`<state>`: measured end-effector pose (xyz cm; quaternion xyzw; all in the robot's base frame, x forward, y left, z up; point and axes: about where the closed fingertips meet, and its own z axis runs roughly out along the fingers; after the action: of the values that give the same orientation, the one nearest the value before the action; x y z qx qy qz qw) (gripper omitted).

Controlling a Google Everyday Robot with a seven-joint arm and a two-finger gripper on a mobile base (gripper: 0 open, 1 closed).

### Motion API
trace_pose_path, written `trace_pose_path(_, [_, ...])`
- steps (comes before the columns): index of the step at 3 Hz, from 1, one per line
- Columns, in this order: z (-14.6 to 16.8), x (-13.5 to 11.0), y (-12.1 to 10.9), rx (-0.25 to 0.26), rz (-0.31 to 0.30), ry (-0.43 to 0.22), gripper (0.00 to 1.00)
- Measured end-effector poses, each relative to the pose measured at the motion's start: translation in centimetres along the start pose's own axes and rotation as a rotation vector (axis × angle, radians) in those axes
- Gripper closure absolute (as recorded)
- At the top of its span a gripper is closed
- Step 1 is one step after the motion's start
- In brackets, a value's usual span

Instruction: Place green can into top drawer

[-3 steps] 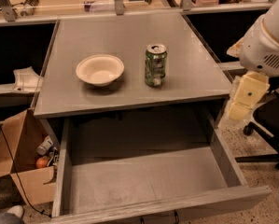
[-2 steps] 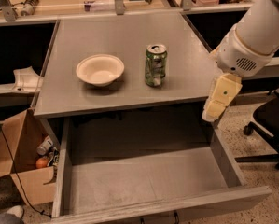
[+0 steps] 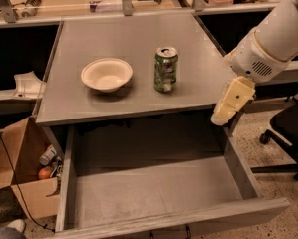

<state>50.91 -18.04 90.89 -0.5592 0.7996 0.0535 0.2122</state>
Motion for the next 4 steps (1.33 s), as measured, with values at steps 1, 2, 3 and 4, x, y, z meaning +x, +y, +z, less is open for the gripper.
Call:
trace_pose_path(1, [1.5, -1.5, -1.9, -0.008, 0.040, -0.105, 0.00])
trace_pose_path(2, [2.8, -2.5, -3.1, -0.028, 0.056, -0.163, 0.00])
trace_pose_path(3, [2.9, -2.5, -3.1, -0.030, 0.057, -0.165, 0.00])
trace_pose_path(4, [3.4, -2.7, -3.7, -0.025, 0.074, -0.198, 0.00])
